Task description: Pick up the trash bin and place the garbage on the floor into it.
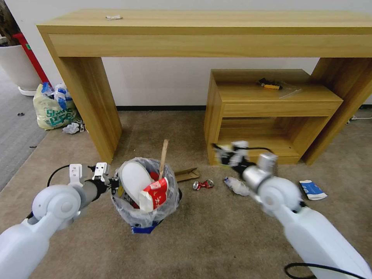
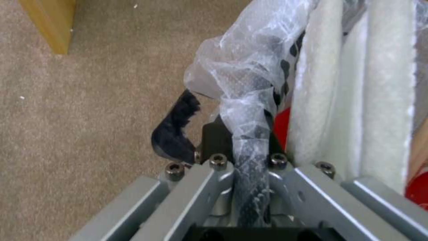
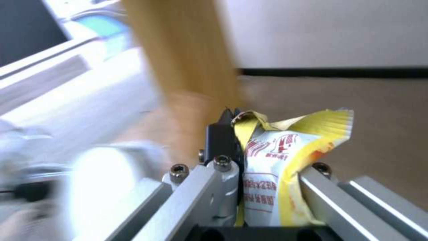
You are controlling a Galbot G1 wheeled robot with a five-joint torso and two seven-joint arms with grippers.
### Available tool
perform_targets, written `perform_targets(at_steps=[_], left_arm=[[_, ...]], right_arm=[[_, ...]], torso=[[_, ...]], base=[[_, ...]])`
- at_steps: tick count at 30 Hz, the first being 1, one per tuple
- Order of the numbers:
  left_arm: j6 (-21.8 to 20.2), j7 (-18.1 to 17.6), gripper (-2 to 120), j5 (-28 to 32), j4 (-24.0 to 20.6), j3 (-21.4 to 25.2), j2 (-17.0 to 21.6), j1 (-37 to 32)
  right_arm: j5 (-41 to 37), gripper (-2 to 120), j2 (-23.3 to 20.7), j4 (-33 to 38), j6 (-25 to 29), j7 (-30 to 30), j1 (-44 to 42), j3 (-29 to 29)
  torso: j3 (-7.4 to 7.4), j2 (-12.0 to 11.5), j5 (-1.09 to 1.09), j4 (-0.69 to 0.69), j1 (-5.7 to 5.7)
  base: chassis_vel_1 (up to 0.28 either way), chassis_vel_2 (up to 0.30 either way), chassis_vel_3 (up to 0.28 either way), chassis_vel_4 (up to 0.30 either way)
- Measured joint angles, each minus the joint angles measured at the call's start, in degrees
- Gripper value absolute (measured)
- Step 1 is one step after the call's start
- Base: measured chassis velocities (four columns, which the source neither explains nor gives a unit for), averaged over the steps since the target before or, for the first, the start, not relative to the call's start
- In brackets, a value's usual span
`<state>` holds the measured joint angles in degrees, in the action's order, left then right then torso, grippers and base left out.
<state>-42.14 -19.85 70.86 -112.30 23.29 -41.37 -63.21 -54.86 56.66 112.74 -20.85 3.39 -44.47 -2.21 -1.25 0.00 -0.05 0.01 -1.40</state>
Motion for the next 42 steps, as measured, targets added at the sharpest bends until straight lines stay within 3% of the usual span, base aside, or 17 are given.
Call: perform_targets(at_steps=[3, 10, 15, 21, 22, 30, 42], left_arm=[[0.0, 0.08, 0, 0.79, 1.37, -0.97, 0.02, 1.7], [0.01, -0.19, 0, 1.74, 1.85, -1.62, 0.22, 2.79], [0.01, -0.22, 0, 1.94, 1.37, -1.16, 0.56, 2.32], [0.01, -0.22, 0, 1.95, 1.13, -0.63, 0.59, 1.87], [0.01, -0.23, 0, 1.92, 0.96, -0.33, 0.56, 1.52], [0.01, -0.33, 0, 1.91, -0.04, -0.08, 0.58, 1.12], [0.01, -0.84, 0, 1.74, -1.72, 0.36, 0.54, -1.05]], right_arm=[[-2.61, 0, 2.38, 1.95, -1.05, 0.64, 6.09, -8.5], [-3.89, 0, 8.19, -0.93, -1.72, 0.76, 10.6, -17.05], [-2.63, 0, 12.2, -5.01, -1.64, 0.24, 11.46, -20.07], [-1.32, 0, 14.03, -6.55, -1.57, 0.61, 11.25, -22.19], [-0.86, 8, 14.32, -6.63, -2.27, 1.69, 10.8, -23.32], [1.95, 35, 14.76, -9.56, -1.51, 3.56, 9.76, -23.24], [4.22, 80, 13.77, -9.12, 0.27, 4.03, 8.96, -18.82]], torso=[[0.01, 0.0, 0.0, 0.0, 0.0], [0.01, 0.0, 0.01, -0.01, 0.01], [0.01, 0.0, 0.02, -0.01, 0.01], [0.01, 0.0, 0.02, -0.01, 0.01], [0.01, 0.0, 0.02, -0.01, 0.01], [0.01, 0.0, 0.03, -0.02, 0.02], [0.01, 0.0, 0.04, -0.01, 0.02]], base=[[0.0, 0.0, 0.0, 0.0], [0.0, 0.0, 0.0, 0.0], [0.0, 0.0, 0.0, 0.0], [0.0, 0.0, 0.0, 0.0], [0.0, 0.0, 0.0, 0.0], [0.0, 0.0, 0.0, 0.0], [0.0, 0.0, 0.0, 0.0]])
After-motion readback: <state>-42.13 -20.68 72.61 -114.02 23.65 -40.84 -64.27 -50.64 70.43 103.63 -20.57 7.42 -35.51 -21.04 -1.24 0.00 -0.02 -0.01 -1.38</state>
